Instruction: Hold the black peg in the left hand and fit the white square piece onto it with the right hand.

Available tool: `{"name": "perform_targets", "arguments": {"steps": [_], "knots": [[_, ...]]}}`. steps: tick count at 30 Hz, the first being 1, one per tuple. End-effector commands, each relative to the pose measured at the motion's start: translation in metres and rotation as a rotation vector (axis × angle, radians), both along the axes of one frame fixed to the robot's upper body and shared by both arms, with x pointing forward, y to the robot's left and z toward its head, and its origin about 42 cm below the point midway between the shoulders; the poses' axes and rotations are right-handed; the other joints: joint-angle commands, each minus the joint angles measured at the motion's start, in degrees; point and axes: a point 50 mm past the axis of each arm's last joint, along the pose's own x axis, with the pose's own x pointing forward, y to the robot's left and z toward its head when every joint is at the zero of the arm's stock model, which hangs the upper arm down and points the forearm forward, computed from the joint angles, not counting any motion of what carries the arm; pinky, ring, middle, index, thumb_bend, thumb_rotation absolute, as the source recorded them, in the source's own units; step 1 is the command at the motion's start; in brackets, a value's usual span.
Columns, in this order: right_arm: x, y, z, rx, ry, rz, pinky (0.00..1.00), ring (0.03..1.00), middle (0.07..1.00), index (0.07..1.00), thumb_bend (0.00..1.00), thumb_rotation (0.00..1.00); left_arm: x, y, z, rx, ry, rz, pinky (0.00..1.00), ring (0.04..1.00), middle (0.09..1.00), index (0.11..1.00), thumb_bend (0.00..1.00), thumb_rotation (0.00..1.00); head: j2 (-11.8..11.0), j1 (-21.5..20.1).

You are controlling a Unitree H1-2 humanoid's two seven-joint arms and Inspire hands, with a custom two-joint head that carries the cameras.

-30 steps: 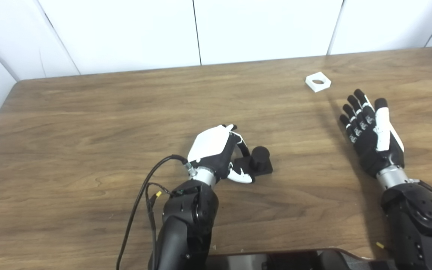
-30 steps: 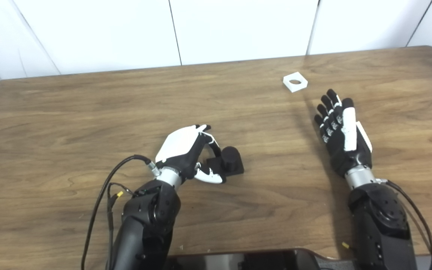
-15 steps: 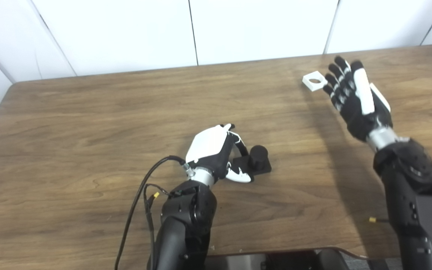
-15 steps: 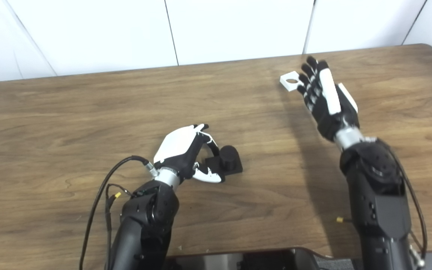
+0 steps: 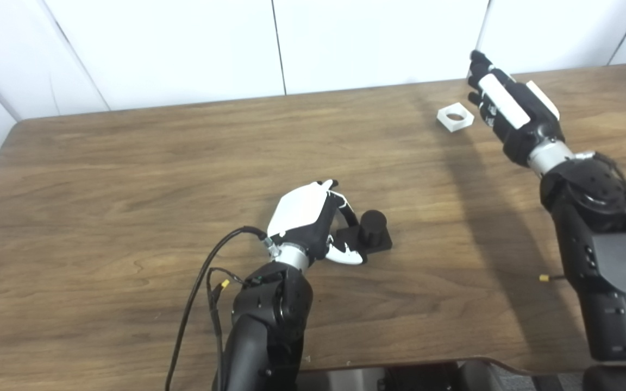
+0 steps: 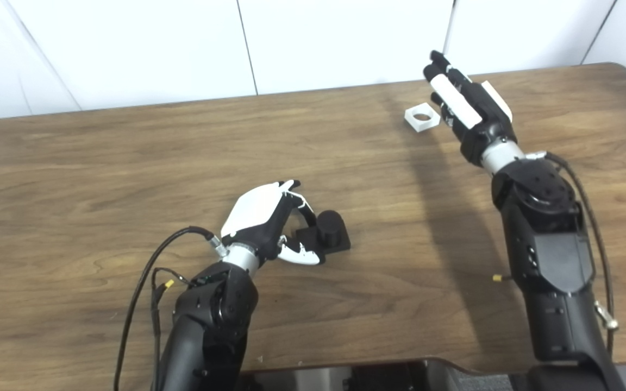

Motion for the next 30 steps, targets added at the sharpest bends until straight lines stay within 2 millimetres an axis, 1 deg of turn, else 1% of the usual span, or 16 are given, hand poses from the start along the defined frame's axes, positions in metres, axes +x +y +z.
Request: {"name": "perform_targets", "arguments": {"steps": [1,6,9,16,17,19,24,26,30], "knots": [[0.015,-0.005,0.044,-0.095,-0.149,-0.007,1.0,0.982,0.944,0.814,0.69,0.43,0.0,0.001,0.005,0.003,-0.019,0.022,1.0,1.0,0.981,0.482,0.52,0.05,0.1,0.0],[0.029,-0.009,0.061,-0.153,-0.167,0.006,1.0,0.98,0.935,0.809,0.71,0.38,0.001,-0.001,0.004,-0.001,-0.017,0.032,1.0,1.0,0.981,0.482,0.52,0.05,-0.2,-0.1],[0.035,-0.012,0.067,-0.174,-0.177,0.023,1.0,0.985,0.939,0.819,0.72,0.36,0.001,-0.002,0.003,-0.001,-0.019,0.032,1.0,1.0,0.982,0.482,0.52,0.05,-0.7,-0.3],[0.044,-0.019,0.081,-0.272,-0.171,0.004,1.0,1.0,0.952,0.805,0.79,0.35,0.001,-0.004,0.001,0.0,-0.016,0.033,1.0,1.0,0.984,0.482,0.52,0.05,-1.5,-0.7],[0.045,-0.019,0.083,-0.29,-0.172,0.005,1.0,1.0,0.958,0.805,0.8,0.36,0.0,-0.004,0.0,0.001,-0.016,0.033,1.0,1.0,0.985,0.482,0.52,0.05,-2.0,-1.0],[0.048,-0.022,0.086,-0.345,-0.18,0.009,1.0,1.0,0.972,0.809,0.8,0.37,0.0,-0.004,-0.001,0.002,-0.015,0.032,1.0,1.0,0.986,0.483,0.52,0.05,-2.6,-1.5],[0.056,-0.026,0.092,-0.468,-0.188,0.019,1.0,1.0,0.973,0.823,0.8,0.38,-0.002,-0.003,-0.003,-0.001,-0.02,0.036,1.0,1.0,0.981,0.482,0.52,0.05,-3.0,-1.6],[0.06,-0.027,0.096,-0.561,-0.188,0.015,1.0,1.0,0.963,0.813,0.79,0.36,-0.002,-0.003,-0.003,-0.002,-0.02,0.038,1.0,1.0,0.979,0.482,0.52,0.05,-2.9,-1.5],[0.067,-0.03,0.101,-0.657,-0.196,0.031,1.0,1.0,0.957,0.783,0.8,0.32,-0.002,-0.004,-0.003,0.001,-0.021,0.034,1.0,1.0,0.979,0.483,0.52,0.05,-2.8,-1.4]]}}
